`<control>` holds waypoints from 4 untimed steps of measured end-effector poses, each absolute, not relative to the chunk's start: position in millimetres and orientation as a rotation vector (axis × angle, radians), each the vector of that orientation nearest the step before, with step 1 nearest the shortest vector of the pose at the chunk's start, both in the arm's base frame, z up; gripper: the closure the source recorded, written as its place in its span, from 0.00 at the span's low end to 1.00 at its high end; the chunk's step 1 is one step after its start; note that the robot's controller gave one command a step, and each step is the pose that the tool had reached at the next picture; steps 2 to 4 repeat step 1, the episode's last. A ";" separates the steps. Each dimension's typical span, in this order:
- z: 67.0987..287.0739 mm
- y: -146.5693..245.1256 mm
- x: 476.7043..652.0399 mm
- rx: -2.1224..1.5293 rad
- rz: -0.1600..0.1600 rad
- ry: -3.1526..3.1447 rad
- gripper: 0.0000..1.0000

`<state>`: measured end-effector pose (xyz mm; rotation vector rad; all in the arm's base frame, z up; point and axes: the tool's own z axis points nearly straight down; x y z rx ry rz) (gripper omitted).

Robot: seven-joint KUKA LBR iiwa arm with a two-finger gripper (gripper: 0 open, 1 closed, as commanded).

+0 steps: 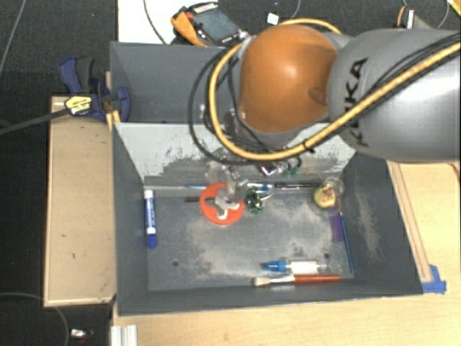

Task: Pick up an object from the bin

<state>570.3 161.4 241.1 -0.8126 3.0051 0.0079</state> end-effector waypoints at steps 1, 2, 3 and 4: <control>269.1 135.4 583.0 -0.722 0.008 3.026 1.00; 269.1 135.4 583.0 -0.722 0.008 3.026 1.00; 269.1 135.4 583.0 -0.722 0.008 3.026 1.00; 269.1 135.4 583.0 -0.722 0.008 3.026 1.00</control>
Offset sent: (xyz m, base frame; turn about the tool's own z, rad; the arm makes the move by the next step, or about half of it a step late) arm 0.0194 -0.0316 0.0177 -0.0986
